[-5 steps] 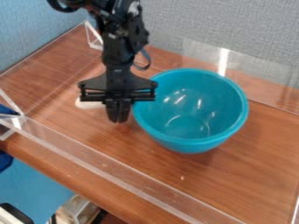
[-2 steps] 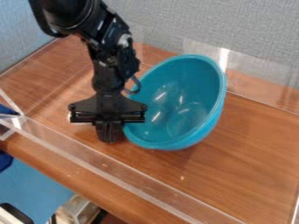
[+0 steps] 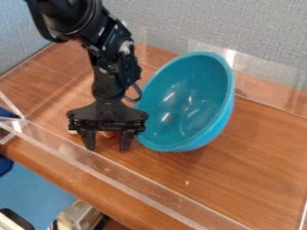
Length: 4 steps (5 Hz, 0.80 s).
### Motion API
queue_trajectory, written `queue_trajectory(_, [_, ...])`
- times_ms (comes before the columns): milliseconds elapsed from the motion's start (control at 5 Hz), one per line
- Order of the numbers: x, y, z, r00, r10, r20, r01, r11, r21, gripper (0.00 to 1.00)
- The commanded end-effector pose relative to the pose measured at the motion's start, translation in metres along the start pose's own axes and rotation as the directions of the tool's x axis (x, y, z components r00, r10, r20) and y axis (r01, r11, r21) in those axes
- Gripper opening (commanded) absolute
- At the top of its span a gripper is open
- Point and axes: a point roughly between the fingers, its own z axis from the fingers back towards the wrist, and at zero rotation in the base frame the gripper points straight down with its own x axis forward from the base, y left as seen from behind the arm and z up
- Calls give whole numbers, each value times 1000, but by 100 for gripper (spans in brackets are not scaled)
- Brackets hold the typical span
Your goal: Remove the mushroom from inside the blue bowl and put it on the table
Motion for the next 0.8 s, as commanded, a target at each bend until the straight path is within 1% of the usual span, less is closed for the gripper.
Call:
queue_trajectory(0, [2, -1, 11, 1000, -5, 26, 6, 1000, -13, 100])
queue_trajectory(600, [3, 4, 22, 1000, -5, 21, 5, 1000, -26, 100])
